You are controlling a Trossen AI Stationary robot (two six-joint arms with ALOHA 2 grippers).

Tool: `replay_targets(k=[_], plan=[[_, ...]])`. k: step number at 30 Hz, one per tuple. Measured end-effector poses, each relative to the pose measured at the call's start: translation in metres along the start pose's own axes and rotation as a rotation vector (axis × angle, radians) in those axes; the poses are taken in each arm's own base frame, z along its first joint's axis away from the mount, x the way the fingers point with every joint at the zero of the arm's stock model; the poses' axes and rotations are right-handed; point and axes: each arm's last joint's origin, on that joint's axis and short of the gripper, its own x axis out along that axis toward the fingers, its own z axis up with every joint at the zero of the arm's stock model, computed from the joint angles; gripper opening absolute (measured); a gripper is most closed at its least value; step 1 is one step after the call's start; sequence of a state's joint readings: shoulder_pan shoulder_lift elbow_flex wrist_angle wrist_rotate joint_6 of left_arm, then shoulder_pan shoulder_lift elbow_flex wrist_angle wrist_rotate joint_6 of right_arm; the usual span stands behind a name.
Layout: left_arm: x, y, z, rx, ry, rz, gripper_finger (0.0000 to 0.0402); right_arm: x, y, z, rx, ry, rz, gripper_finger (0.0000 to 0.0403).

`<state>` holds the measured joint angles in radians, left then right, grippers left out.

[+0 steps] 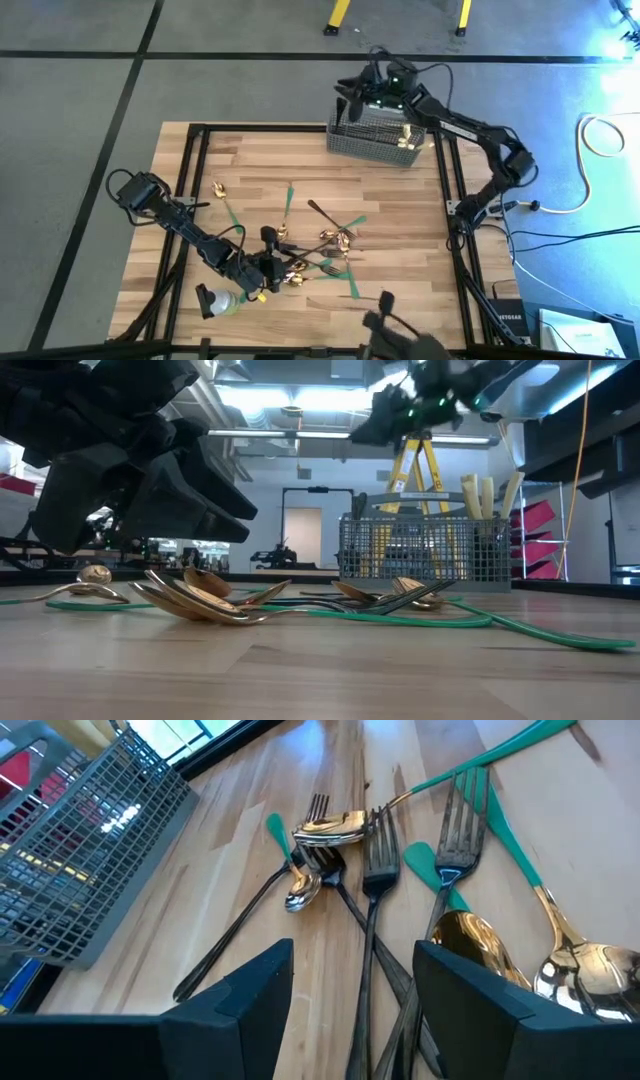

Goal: Sort silverware
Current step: Put the black fork into the gray organizer

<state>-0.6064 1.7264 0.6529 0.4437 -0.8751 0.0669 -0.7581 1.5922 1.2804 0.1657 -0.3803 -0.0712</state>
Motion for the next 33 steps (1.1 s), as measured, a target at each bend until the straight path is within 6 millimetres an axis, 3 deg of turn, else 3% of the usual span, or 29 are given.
replay_targets(k=[7, 13, 17, 27, 33], plan=[[0.0, 0.0, -0.001, 0.008, 0.006, -0.001, 0.0192, -0.047, 0.059, 0.044, -0.151, -0.015, 0.114, 0.0088], [0.0, 0.0, -0.001, 0.012, 0.01, -0.001, 0.0192, -0.078, 0.12, 0.051, -0.298, 0.057, 0.32, 0.0088], [0.0, 0.0, -0.001, 0.012, 0.009, -0.001, 0.0192, -0.09, 0.147, 0.047, -0.339, 0.107, 0.466, 0.0088], [0.0, 0.0, -0.001, 0.012, 0.01, -0.001, 0.0192, -0.082, 0.179, 0.011, -0.357, 0.391, 0.645, 0.0088], [0.0, 0.0, -0.001, 0.012, 0.01, -0.001, 0.0192, -0.055, 0.202, -0.021, -0.141, 0.647, 0.499, 0.0088]])
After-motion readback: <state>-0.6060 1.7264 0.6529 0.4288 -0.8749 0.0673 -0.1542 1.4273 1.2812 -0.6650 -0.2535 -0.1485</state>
